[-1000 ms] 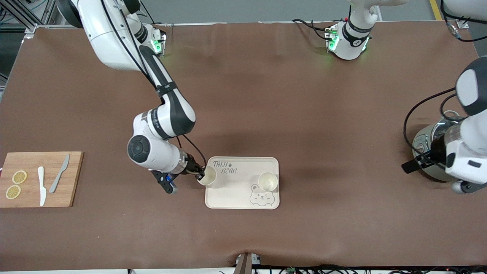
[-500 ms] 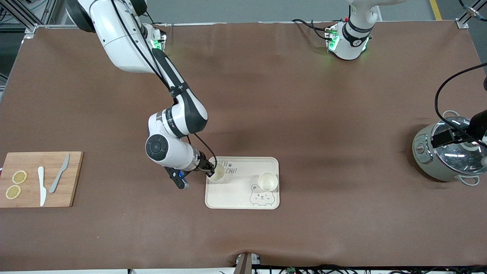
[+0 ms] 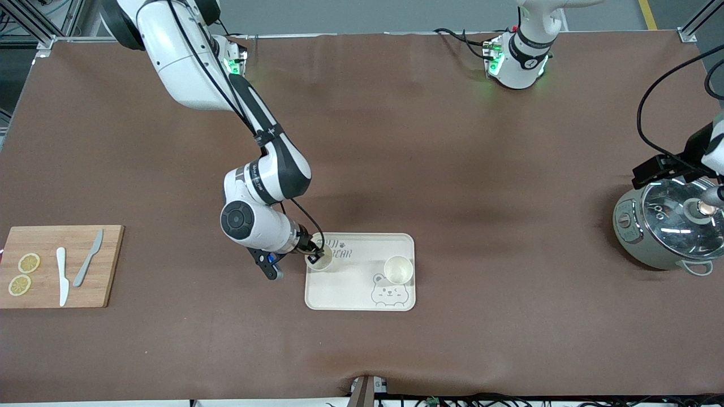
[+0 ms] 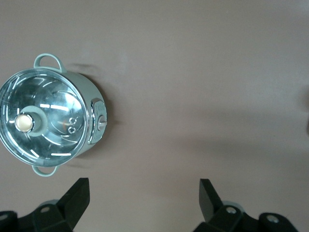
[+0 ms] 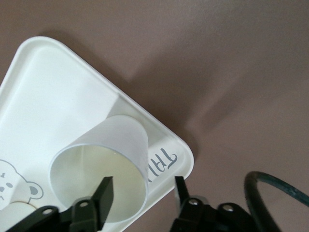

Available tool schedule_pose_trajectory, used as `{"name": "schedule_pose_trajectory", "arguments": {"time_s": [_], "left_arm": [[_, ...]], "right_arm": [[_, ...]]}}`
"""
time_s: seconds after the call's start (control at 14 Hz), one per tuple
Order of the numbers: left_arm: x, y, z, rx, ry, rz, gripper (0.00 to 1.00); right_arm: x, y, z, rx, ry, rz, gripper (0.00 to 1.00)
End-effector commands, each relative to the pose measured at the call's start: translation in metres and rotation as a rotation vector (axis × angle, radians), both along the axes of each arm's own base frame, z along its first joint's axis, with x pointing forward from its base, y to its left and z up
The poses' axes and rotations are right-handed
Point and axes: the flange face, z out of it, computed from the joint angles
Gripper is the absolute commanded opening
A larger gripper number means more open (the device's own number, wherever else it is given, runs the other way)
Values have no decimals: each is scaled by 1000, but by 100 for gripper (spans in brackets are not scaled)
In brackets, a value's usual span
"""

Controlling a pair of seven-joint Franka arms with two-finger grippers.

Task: Place white IKEA cup upright on tray with both arms

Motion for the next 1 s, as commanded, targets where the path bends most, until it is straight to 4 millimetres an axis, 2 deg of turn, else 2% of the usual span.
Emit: {"name": "schedule_pose_trajectory", "arguments": {"time_s": [0.0, 0.21, 0.36, 0.43, 0.5, 0.64, 0.79, 0.86, 0.93], "left_arm": [[-25, -12, 15, -3, -32, -30, 100], [-30, -22, 32, -1, -15, -48, 100], [-35, -30, 36, -1, 15, -58, 100], [-40, -33, 39, 0, 22, -63, 100], [-43, -39, 41, 2, 23, -73, 100], [-47, -41, 44, -22, 33, -73, 100], [-48, -43, 44, -37, 35, -73, 100], [-48, -46, 44, -41, 35, -78, 100], [-48, -47, 44, -43, 35, -79, 100]], "right_arm": [[7, 2, 14, 20, -5, -22, 100], [9, -2, 35, 20, -19, -11, 100], [6, -4, 57, 27, 5, -9, 100], [5, -7, 81, 41, 2, -9, 100], [5, -18, 104, 34, 4, 1, 100], [9, -44, 118, 25, 68, 4, 100], [23, -74, 171, 63, 38, 54, 100], [27, -81, 191, 89, 0, 112, 100], [24, -97, 210, 87, 9, 123, 100]]}}
